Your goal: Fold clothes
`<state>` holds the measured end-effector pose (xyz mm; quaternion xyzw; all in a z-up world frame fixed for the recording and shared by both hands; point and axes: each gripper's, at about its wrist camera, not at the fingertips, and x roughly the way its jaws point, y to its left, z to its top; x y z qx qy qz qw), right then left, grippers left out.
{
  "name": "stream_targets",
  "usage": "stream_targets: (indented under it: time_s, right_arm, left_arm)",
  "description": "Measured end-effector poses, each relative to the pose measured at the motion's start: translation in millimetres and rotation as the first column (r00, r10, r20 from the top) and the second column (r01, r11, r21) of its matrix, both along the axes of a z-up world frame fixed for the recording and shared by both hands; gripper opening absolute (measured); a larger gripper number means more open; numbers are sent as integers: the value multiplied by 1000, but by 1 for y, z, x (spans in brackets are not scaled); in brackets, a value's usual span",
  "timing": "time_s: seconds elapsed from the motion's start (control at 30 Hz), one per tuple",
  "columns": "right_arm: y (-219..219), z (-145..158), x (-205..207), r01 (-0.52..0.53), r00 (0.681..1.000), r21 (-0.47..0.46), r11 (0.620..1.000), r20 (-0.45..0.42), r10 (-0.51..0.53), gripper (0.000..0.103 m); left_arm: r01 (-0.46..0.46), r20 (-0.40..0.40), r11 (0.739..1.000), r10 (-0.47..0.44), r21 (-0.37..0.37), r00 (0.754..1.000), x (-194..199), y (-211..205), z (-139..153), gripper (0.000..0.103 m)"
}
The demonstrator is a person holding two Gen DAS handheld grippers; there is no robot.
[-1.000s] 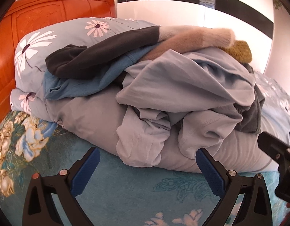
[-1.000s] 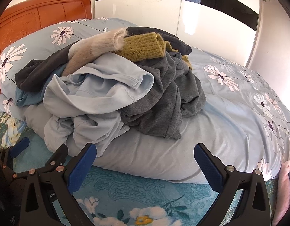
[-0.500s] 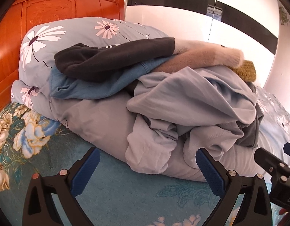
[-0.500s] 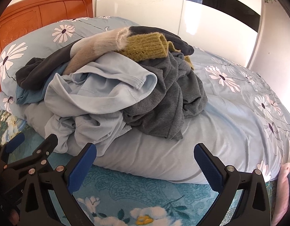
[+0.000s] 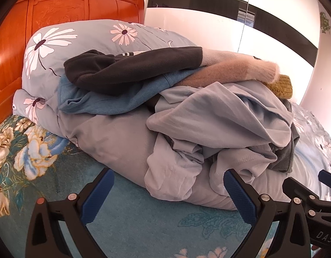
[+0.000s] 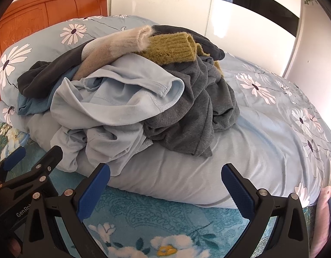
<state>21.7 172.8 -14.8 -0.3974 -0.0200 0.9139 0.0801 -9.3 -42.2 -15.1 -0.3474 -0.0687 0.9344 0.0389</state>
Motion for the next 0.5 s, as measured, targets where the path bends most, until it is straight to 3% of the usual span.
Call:
stream_targets:
  time_s: [0.17, 0.3, 0.43, 0.5]
  right_arm:
    - [4, 44, -26, -69, 992, 90, 994, -96, 77, 103]
    - [5, 83, -58, -128, 976, 165, 978, -153, 153, 103]
    - [-19, 107, -110, -240, 958, 220, 945, -101, 267, 103]
    - [-48, 103, -131, -358, 926, 239, 903, -36, 377, 103]
  left_arm:
    - [-6, -20, 1000, 6, -6, 1000, 3, -5, 3, 103]
    - [-38, -37, 999, 39, 31, 999, 4, -13, 8, 103]
    - [-59, -36, 996, 61, 66, 997, 5, -21, 12, 103]
    - [-68, -32, 995, 70, 67, 997, 5, -26, 13, 103]
